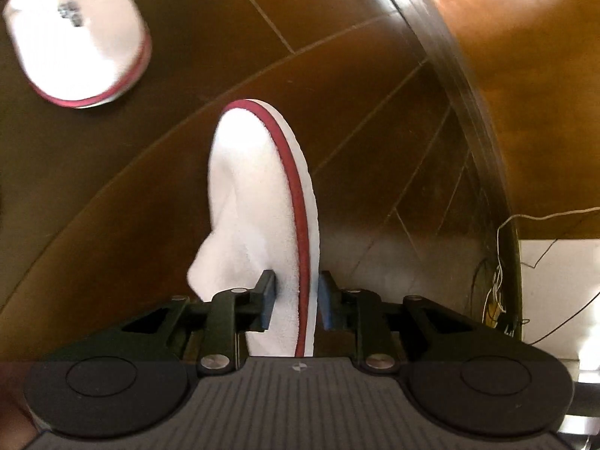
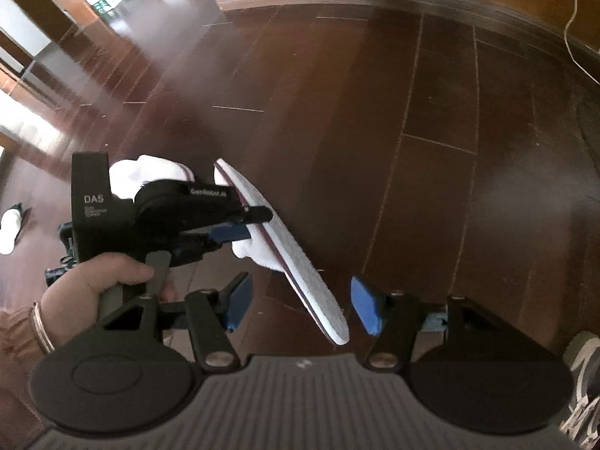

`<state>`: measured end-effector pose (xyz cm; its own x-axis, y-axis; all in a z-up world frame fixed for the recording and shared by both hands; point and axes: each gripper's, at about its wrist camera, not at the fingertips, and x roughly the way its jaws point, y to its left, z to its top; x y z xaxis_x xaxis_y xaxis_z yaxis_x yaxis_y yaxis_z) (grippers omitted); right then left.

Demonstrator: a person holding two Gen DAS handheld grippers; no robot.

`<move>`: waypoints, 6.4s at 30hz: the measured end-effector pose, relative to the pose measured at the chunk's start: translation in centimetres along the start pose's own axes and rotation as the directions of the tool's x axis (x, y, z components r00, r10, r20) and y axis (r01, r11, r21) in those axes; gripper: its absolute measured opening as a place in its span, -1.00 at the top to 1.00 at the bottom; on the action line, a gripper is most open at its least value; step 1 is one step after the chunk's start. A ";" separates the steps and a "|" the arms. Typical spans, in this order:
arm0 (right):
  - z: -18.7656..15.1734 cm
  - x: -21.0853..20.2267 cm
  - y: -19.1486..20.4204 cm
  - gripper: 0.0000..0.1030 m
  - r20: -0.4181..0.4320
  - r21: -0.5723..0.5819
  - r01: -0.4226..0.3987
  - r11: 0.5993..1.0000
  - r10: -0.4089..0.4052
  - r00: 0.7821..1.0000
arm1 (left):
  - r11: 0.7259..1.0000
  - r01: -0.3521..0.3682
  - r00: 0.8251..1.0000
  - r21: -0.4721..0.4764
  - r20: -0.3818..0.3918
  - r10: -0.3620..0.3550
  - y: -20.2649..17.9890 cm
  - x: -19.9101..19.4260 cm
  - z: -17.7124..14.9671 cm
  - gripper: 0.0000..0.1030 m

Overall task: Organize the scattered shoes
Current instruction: 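Lift the white slipper with the left tool and set it down before the right tool, then grasp the white slipper at its toe strap with the right tool, then carry the white slipper with the right tool beside the first slipper, then lower the white slipper next to its mate and open the right tool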

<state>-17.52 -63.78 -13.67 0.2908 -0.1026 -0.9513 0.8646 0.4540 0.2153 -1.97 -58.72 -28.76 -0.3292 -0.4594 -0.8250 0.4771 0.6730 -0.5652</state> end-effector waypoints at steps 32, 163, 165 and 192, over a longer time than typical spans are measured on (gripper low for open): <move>3.1 12.5 -0.9 -0.19 0.012 0.443 -0.056 0.895 0.056 0.998 | 0.949 -0.313 0.948 -0.037 0.043 0.315 11.4 -15.5 -7.1 -0.52; 13.3 28.5 33.4 0.67 0.039 -0.959 0.071 0.274 -0.121 0.992 | 0.918 -0.231 0.945 -0.323 0.151 0.291 21.8 -25.2 -1.9 -0.60; 13.4 28.7 33.6 0.67 0.044 -0.963 0.076 0.258 -0.129 0.991 | 0.916 -0.229 0.945 -0.328 0.151 0.291 21.9 -25.3 -1.9 -0.60; 13.8 26.5 34.4 0.05 0.130 -0.927 0.161 0.338 -0.115 0.985 | 0.885 -0.177 0.908 -0.430 0.275 0.315 24.2 -29.0 -0.5 -0.60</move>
<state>25.57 -63.10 -28.46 0.2404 -0.2677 -0.9330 -0.0408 0.9576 -0.2853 18.70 -28.84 -18.47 0.0759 -0.3648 -0.9280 0.1297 0.9264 -0.3535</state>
